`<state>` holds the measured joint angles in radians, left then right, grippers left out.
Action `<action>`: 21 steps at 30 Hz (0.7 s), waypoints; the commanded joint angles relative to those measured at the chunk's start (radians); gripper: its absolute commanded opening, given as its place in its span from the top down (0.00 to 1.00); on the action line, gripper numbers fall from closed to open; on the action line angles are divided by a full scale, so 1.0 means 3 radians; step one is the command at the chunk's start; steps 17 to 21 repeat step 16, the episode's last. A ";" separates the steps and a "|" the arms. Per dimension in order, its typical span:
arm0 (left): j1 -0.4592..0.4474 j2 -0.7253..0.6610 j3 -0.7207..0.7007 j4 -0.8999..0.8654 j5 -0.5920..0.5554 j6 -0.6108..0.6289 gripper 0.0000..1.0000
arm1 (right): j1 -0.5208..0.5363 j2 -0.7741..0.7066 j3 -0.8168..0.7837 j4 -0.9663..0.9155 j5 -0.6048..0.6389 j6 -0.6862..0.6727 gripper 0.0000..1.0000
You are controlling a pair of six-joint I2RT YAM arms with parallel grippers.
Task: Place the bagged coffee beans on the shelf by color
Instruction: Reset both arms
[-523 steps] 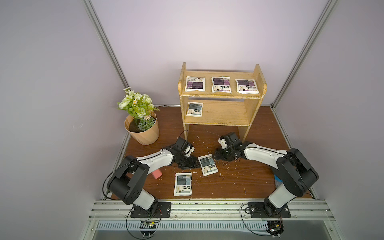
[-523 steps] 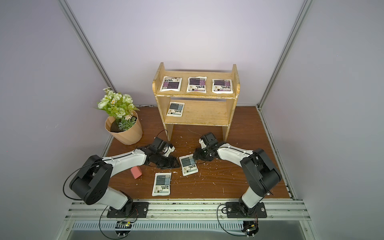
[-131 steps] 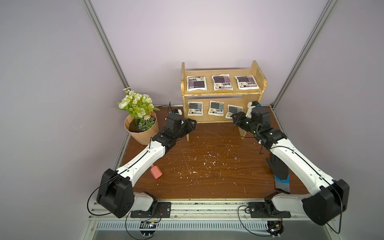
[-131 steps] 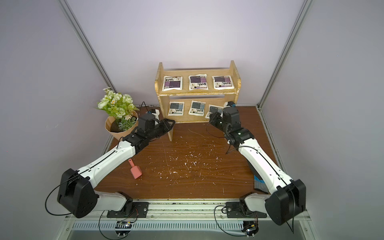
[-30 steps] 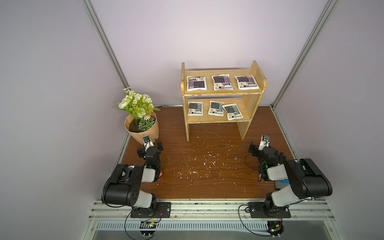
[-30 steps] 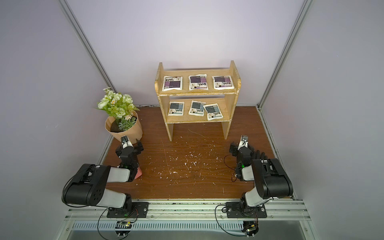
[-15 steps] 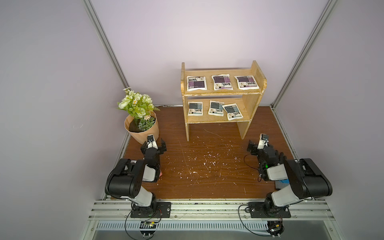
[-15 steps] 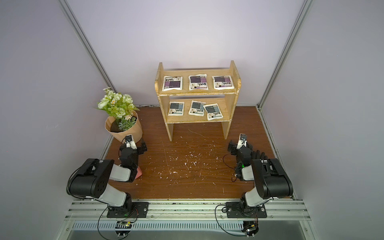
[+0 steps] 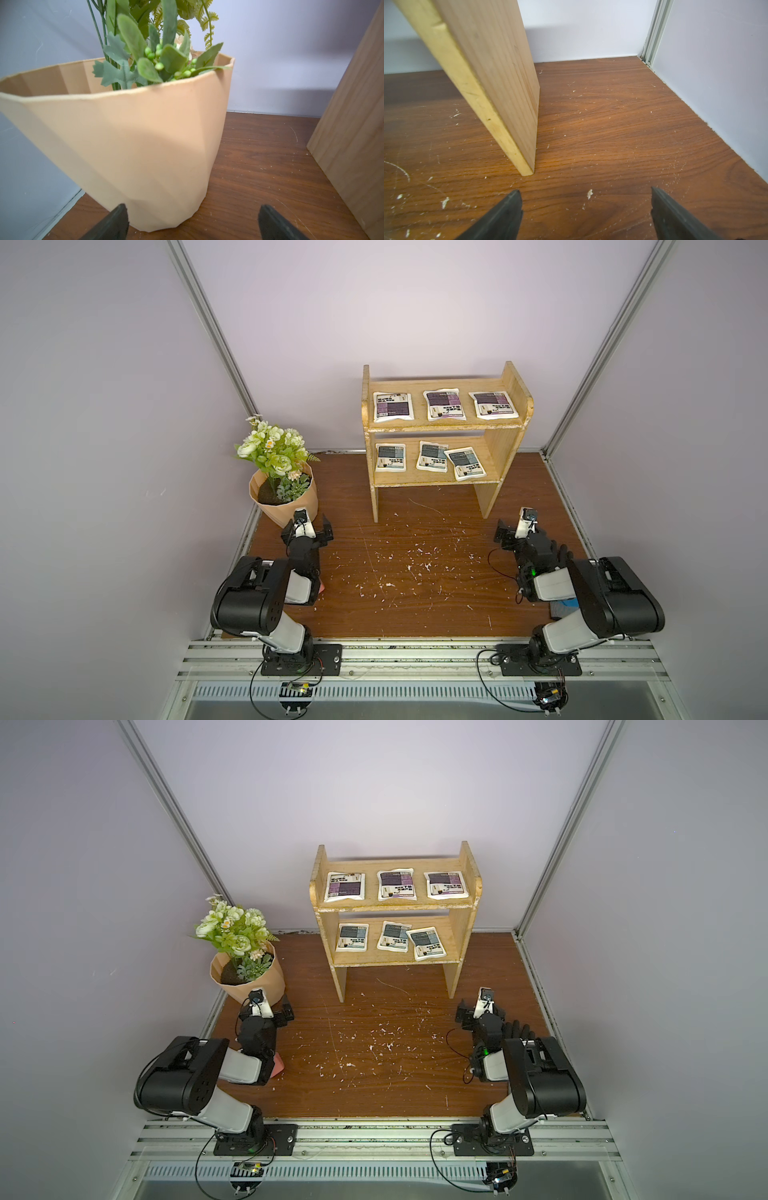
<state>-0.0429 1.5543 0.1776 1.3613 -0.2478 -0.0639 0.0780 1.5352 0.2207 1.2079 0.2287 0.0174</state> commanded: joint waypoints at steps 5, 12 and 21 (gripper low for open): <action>0.0015 0.0018 -0.0005 0.0088 0.0003 0.0045 0.00 | 0.0001 -0.0050 0.0041 0.0132 -0.0031 -0.0053 0.00; 0.0022 0.0034 0.0019 0.0059 -0.0007 0.0023 0.00 | 0.0001 -0.0050 0.0040 0.0131 -0.0029 -0.0053 0.00; 0.0020 0.0024 -0.0004 0.0106 -0.0013 0.0028 0.00 | 0.0001 -0.0050 0.0044 0.0129 -0.0031 -0.0053 0.01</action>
